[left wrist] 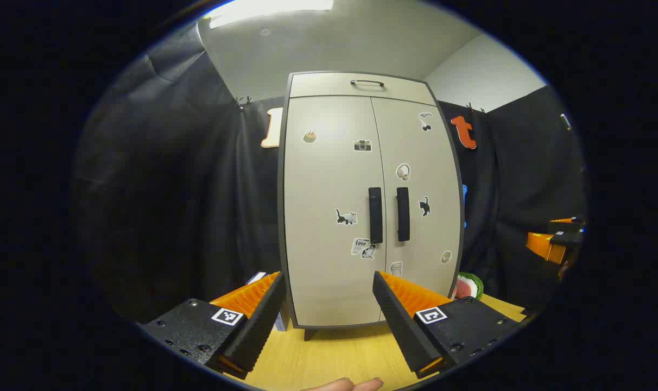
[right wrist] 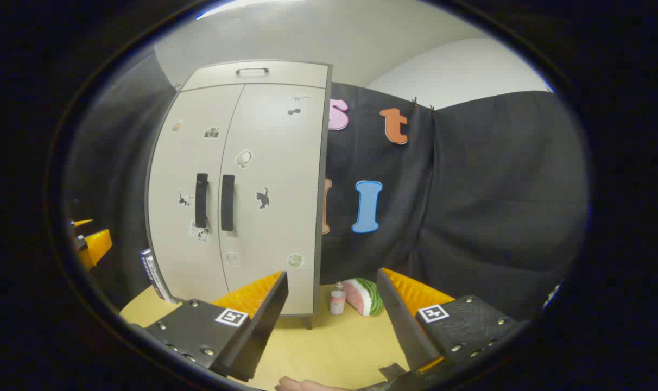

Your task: Open the right door of the double-door shoe cabinet with the right hand, and open the left door with the left hand.

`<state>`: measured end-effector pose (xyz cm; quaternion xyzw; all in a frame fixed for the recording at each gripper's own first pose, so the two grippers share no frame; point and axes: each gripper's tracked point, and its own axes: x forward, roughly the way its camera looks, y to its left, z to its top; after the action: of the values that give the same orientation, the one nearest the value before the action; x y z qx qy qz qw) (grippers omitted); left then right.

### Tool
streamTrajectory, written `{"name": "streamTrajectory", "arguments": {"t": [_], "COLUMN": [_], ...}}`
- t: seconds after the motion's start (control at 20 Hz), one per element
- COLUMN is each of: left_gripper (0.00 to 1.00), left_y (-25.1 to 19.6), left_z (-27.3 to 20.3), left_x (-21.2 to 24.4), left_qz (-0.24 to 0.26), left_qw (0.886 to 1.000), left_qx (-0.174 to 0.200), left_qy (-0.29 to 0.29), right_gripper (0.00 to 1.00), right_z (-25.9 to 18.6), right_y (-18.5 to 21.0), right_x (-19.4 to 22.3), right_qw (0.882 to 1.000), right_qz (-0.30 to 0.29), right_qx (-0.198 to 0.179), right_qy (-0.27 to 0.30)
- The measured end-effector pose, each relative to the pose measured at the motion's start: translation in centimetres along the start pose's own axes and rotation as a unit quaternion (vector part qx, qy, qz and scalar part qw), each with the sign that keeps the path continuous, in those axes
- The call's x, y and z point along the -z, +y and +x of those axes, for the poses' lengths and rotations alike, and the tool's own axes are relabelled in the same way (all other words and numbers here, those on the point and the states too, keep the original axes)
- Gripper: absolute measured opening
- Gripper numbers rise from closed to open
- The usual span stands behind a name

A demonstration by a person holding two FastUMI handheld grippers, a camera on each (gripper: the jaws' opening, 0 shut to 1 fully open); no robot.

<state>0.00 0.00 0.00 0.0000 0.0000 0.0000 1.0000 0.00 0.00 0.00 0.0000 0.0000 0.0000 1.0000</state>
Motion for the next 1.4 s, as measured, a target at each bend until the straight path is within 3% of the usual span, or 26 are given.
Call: {"name": "streamTrajectory", "arguments": {"t": [0.7,1.05,1.4], "left_gripper": [1.0,1.0,0.99], "left_y": [2.1,2.0,3.3], "left_z": [-0.1,-0.1,-1.2], "left_x": [-1.5,-2.0,-1.9], "left_qz": [-0.008,-0.016,-0.03], "left_qw": [1.0,1.0,0.999], "left_qx": [-0.01,0.001,-0.005], "left_qy": [-0.009,-0.026,-0.038], "right_gripper": [0.98,0.98,0.98], "right_z": [-0.4,1.9,7.3], "right_y": [2.9,5.2,10.7], "right_x": [-0.9,-0.1,-1.7], "right_qw": [1.0,0.999,0.996], "right_qz": [0.005,0.002,0.019], "right_qx": [-0.026,-0.039,-0.084], "right_qy": [0.003,0.014,0.013]}}
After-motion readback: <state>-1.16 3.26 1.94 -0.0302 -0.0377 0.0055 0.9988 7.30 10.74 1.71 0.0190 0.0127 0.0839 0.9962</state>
